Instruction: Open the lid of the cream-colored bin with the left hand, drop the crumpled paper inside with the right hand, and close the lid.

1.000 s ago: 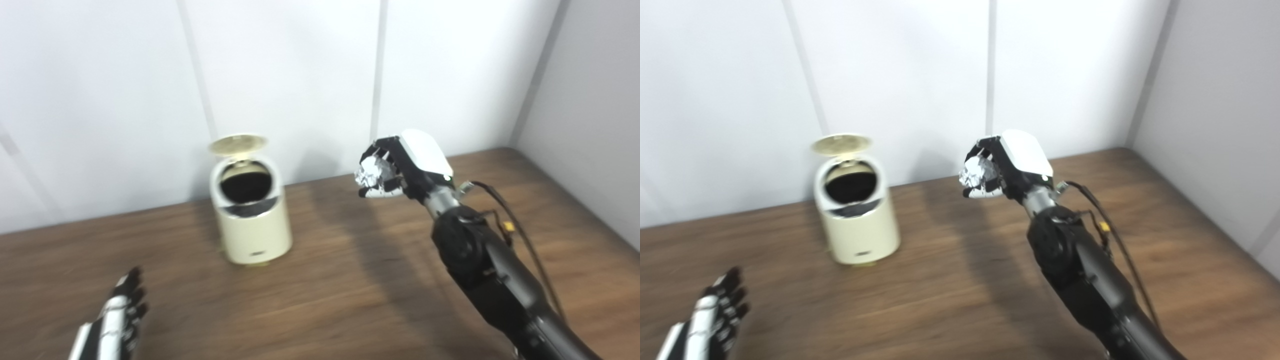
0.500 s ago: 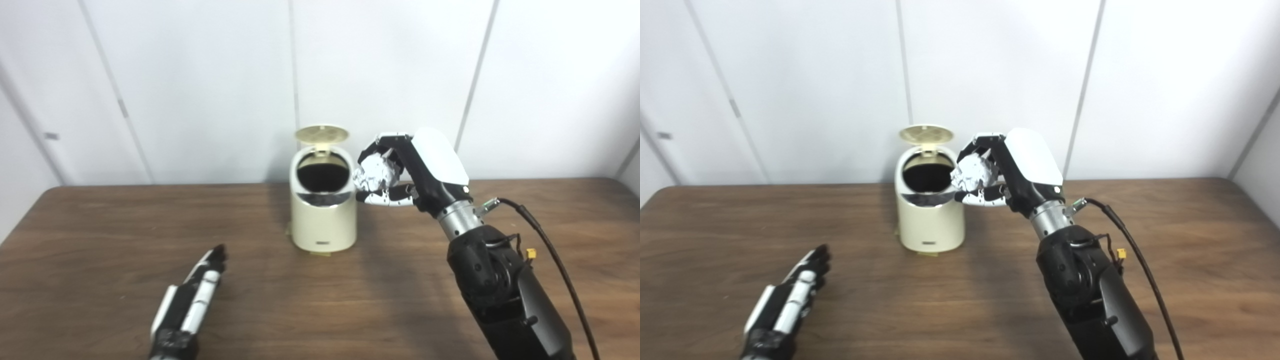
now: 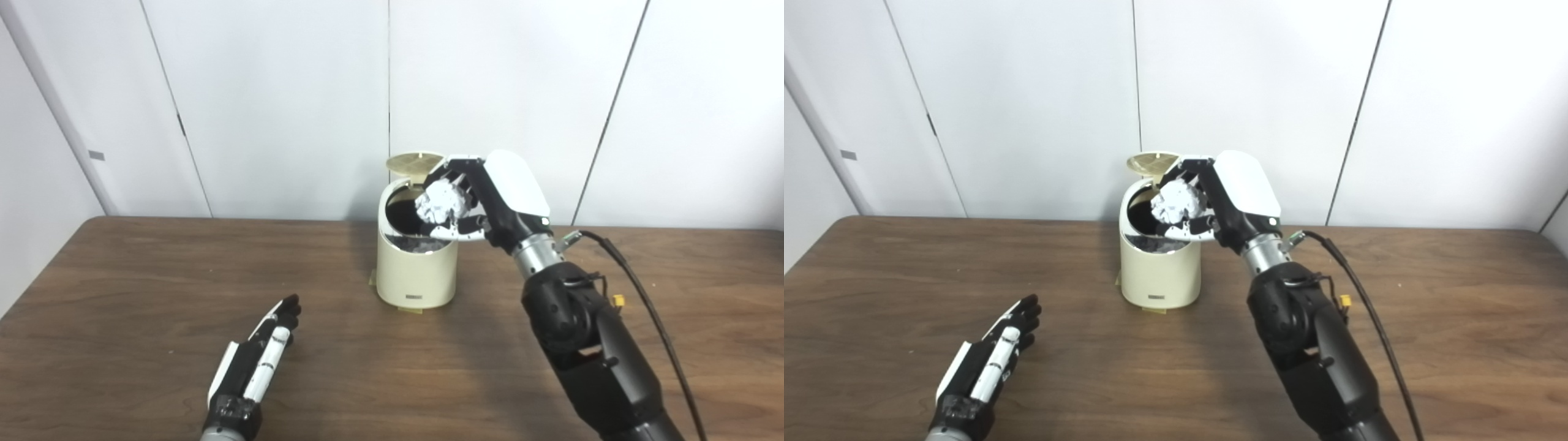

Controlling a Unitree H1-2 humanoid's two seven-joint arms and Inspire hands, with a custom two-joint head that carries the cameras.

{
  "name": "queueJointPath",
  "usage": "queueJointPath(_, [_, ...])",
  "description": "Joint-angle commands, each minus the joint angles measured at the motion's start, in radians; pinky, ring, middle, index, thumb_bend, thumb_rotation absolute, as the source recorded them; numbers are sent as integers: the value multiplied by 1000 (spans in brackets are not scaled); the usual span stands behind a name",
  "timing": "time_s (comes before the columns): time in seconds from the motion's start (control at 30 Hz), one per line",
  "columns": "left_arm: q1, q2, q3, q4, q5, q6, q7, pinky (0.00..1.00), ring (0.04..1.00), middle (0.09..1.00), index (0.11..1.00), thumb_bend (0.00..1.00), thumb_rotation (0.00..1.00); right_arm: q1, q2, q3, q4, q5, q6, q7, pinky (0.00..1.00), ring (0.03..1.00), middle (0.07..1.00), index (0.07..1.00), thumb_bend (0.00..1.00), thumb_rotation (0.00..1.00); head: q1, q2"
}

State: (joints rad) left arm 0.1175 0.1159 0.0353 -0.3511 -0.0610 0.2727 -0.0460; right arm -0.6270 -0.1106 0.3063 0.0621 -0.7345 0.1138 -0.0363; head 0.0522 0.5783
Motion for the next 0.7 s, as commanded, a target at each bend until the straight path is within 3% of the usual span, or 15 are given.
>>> queueJointPath(0.0, [24,-20,-7,-20,16,-41,8,968,954,935,968,548,824,-69,2,-10,17,-6,-42,-43,311,383,508,528,493,0,-1,0])
queueJointPath(0.27, [30,-16,-9,-16,9,-58,6,972,957,940,975,554,830,-111,29,-13,175,7,-75,-126,324,383,507,518,495,0,-1,-2])
queueJointPath(0.67, [41,-24,-12,-34,23,-41,17,972,955,941,970,563,829,-144,65,-2,267,16,-60,-162,325,389,511,519,495,0,-4,0])
